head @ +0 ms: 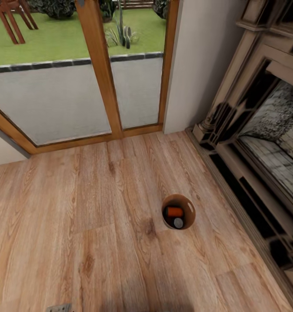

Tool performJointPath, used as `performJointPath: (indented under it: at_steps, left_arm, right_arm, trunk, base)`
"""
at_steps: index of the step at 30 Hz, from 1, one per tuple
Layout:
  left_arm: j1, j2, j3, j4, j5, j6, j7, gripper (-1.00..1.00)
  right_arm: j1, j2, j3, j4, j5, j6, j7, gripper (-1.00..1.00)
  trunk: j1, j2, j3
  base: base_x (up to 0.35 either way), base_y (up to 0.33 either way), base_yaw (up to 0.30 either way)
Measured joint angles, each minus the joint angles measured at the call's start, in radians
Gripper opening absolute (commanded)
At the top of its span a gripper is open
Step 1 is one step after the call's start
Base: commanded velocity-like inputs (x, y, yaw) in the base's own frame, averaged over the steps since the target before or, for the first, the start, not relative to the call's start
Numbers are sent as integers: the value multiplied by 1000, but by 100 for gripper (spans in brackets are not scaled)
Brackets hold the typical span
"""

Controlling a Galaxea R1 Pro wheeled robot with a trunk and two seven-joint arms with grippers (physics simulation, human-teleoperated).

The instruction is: Put the three can of soda from the living room inside the tash can in the kitchen.

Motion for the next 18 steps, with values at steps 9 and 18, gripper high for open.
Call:
performJointPath:
  at_steps: [9,18]
  left_arm:
    - [1,5,0,56,0,-64,0,100]
    - [4,9,-2,156,0,-118,1,100]
  right_arm:
    - [36,-15,1,100,10,-47,-90,100]
    - [44,-16,3,144,12,-52,-149,100]
  trunk:
    - [-35,63,28]
    - [-69,126,56]
  base:
    - [0,0,0]
    - [0,0,0]
